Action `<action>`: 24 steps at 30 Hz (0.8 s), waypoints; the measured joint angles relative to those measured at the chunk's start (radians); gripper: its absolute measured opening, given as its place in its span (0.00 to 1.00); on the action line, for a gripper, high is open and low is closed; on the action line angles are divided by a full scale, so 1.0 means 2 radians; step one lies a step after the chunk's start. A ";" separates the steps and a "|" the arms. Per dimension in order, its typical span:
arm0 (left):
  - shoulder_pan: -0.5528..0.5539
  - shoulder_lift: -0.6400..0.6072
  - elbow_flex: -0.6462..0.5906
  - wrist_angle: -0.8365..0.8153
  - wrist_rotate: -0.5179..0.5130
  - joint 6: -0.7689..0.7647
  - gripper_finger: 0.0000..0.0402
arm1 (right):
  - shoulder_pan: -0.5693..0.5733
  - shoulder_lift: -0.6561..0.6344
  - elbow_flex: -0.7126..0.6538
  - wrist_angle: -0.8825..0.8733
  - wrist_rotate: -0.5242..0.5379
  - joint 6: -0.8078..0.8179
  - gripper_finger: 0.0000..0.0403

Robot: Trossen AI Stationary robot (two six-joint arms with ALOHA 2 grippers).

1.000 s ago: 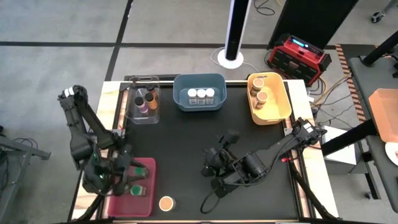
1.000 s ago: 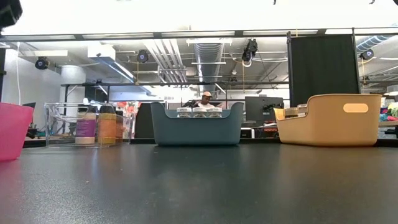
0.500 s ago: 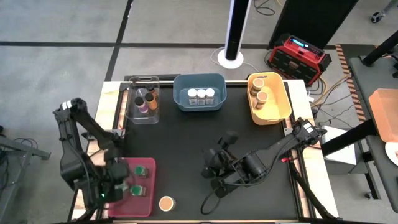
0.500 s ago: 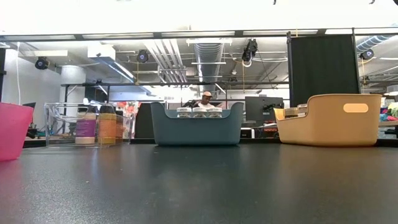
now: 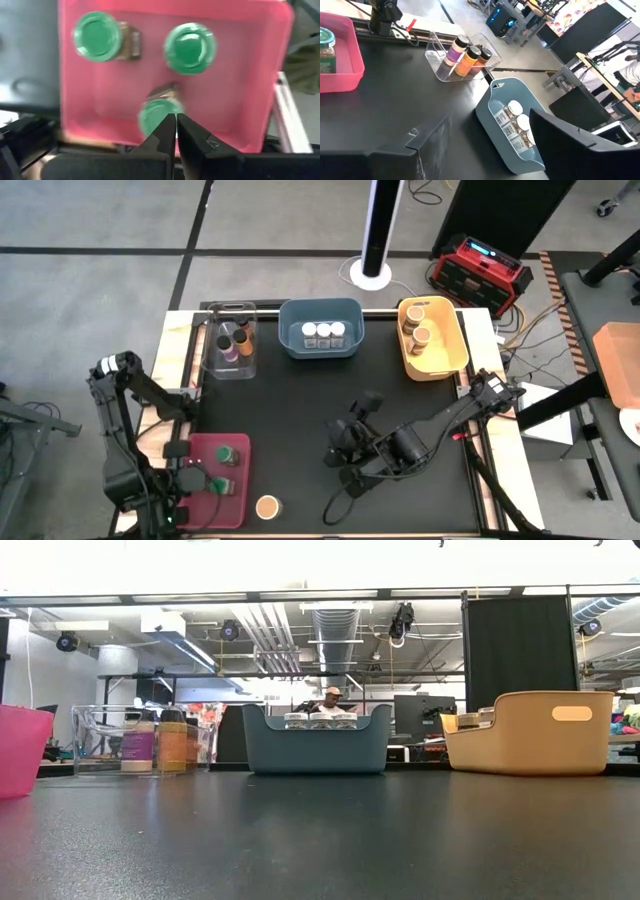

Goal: Sort spices by type
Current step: Adjust the green seasoning bottle

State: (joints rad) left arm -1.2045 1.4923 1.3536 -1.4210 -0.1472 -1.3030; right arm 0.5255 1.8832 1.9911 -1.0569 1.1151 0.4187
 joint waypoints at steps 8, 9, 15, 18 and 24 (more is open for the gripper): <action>-0.001 0.011 -0.009 0.033 0.004 0.011 0.00 | 0.000 0.000 0.000 0.000 0.000 0.000 0.61; -0.001 0.012 -0.013 0.035 0.004 0.017 0.00 | 0.000 0.000 0.000 0.000 0.000 0.000 0.61; -0.003 0.013 -0.051 0.041 0.036 0.041 0.00 | 0.000 0.000 0.000 0.000 0.000 0.000 0.63; -0.003 0.012 -0.067 0.043 0.041 0.050 0.00 | 0.000 0.000 0.000 0.000 0.000 0.000 0.64; -0.003 0.012 -0.074 0.045 0.041 0.075 0.00 | 0.000 0.000 0.000 0.000 0.000 0.000 0.67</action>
State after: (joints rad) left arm -1.2102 1.5158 1.2058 -1.3304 -0.0653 -1.1522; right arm 0.5255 1.8832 1.9911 -1.0561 1.1153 0.4187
